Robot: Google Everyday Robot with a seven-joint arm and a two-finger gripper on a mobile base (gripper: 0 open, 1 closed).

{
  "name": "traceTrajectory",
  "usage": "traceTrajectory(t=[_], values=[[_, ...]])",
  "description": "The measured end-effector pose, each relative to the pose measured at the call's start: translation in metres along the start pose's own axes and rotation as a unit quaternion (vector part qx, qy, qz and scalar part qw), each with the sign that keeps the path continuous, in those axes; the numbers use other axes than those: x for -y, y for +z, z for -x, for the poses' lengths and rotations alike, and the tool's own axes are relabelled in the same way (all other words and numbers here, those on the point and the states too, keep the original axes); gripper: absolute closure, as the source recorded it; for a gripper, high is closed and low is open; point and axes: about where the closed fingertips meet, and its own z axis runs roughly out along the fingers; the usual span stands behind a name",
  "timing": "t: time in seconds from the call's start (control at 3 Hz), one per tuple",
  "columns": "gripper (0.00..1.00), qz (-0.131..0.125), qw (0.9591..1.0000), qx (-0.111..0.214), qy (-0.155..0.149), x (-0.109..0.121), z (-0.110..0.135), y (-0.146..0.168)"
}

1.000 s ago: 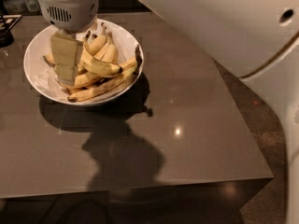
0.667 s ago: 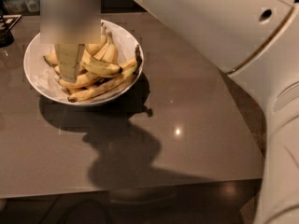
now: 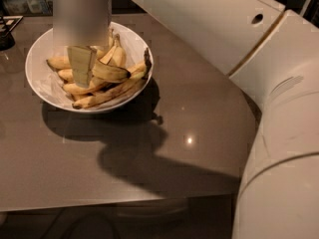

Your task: Pick banana from white bowl

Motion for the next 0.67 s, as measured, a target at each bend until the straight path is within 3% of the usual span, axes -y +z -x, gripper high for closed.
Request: traceTrajectory(t=[0.33,0.67], values=[[0.31,0.012,0.9999,-0.01,0.007,0.003,-0.002,0.015],[0.49,0.02,0.9995,-0.02,0.012,0.005,-0.008,0.028]])
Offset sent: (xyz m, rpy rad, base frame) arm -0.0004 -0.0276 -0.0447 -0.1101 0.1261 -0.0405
